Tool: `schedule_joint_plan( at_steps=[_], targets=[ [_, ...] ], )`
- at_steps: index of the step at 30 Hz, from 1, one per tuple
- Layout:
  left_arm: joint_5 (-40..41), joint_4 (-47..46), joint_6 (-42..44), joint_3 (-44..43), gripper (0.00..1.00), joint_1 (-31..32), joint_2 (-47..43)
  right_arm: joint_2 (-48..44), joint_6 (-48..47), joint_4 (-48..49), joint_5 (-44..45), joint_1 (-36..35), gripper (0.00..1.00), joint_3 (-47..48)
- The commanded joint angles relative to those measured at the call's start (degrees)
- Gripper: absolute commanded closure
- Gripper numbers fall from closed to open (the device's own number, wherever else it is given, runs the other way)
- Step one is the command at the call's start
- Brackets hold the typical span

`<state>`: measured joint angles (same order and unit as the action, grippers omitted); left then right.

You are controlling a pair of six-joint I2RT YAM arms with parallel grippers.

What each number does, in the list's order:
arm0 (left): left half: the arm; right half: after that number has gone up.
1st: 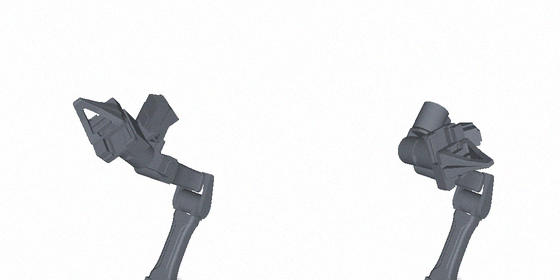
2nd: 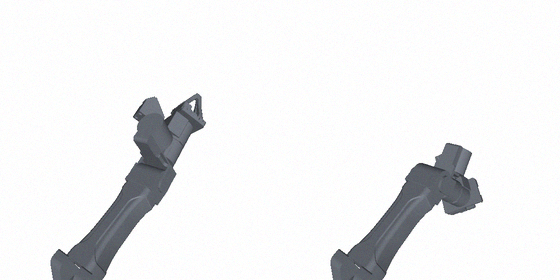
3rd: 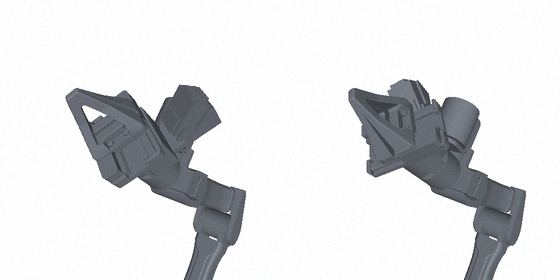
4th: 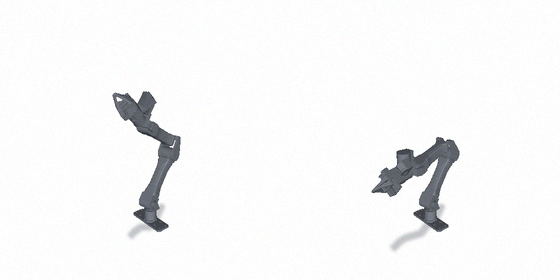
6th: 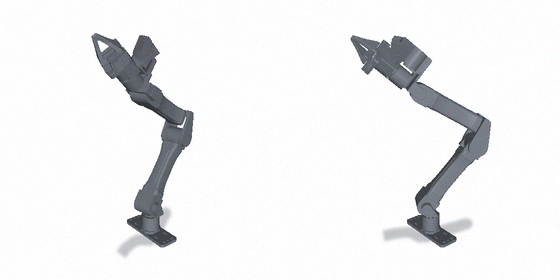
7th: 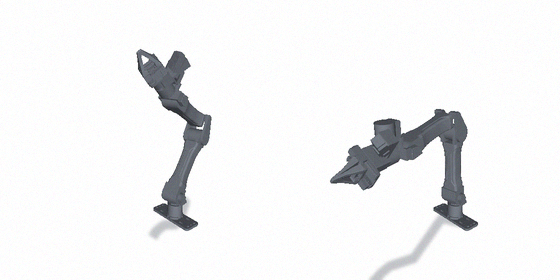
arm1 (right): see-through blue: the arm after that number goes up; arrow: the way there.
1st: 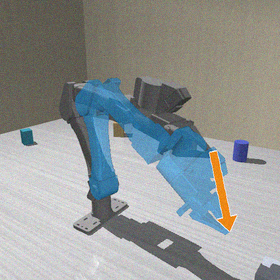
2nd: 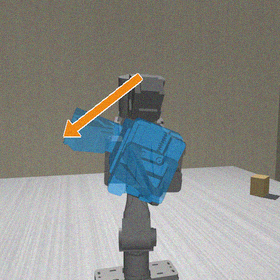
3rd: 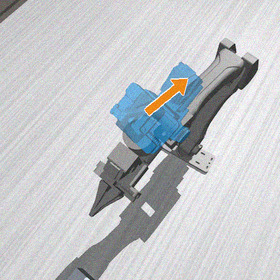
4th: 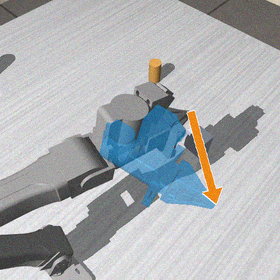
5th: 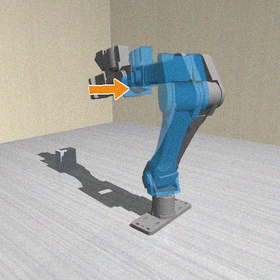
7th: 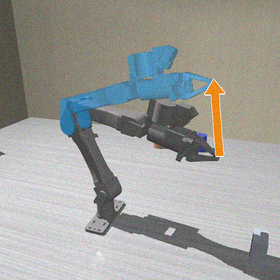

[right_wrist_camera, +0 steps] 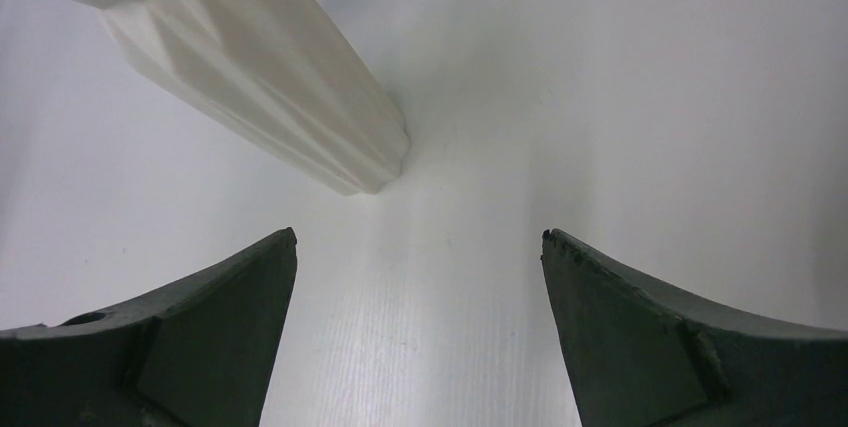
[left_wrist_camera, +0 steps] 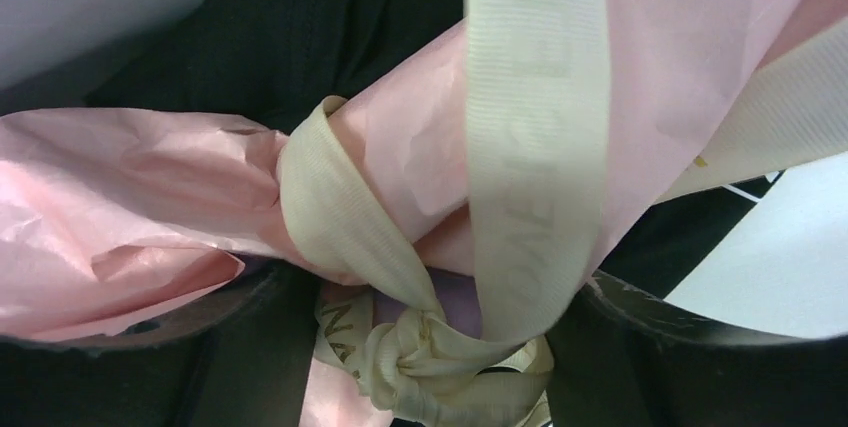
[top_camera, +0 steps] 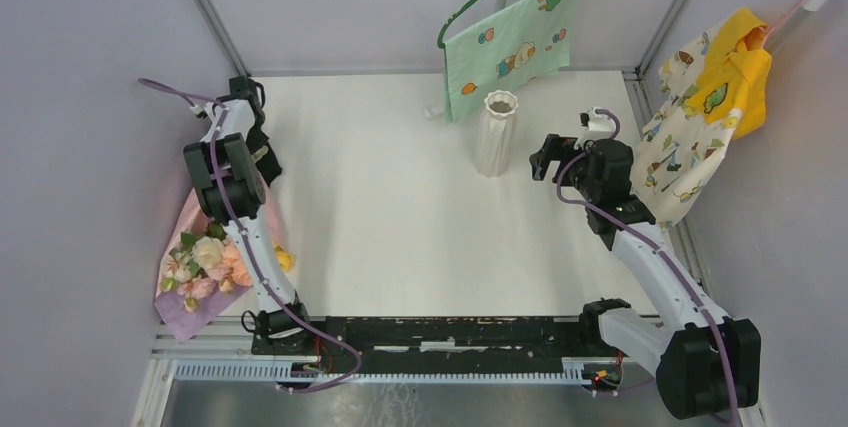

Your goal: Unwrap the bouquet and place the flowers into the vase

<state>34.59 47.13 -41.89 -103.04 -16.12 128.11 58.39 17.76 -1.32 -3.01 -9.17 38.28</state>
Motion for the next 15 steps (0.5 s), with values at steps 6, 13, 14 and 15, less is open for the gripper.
schedule_joint_plan(
  at_steps=[6,13,14,15],
  targets=[
    [-16.48,-10.98,4.69,7.03,0.9,-0.58,1.04,-0.67,0.37,3.17,-0.25,-0.22,0.02,-0.31],
    [-15.47,-12.75,9.89,8.58,0.98,8.43,-1.94,-0.73,0.34,3.41,1.02,-0.23,0.02,0.85],
    [-14.28,-12.78,10.88,8.3,0.98,11.1,-2.37,-0.78,0.27,3.26,1.24,-0.16,0.02,1.27],
    [-13.09,-12.74,11.95,7.91,0.98,13.7,-2.86,-0.9,0.14,3.17,1.37,-0.14,0.02,1.68]
  ],
)
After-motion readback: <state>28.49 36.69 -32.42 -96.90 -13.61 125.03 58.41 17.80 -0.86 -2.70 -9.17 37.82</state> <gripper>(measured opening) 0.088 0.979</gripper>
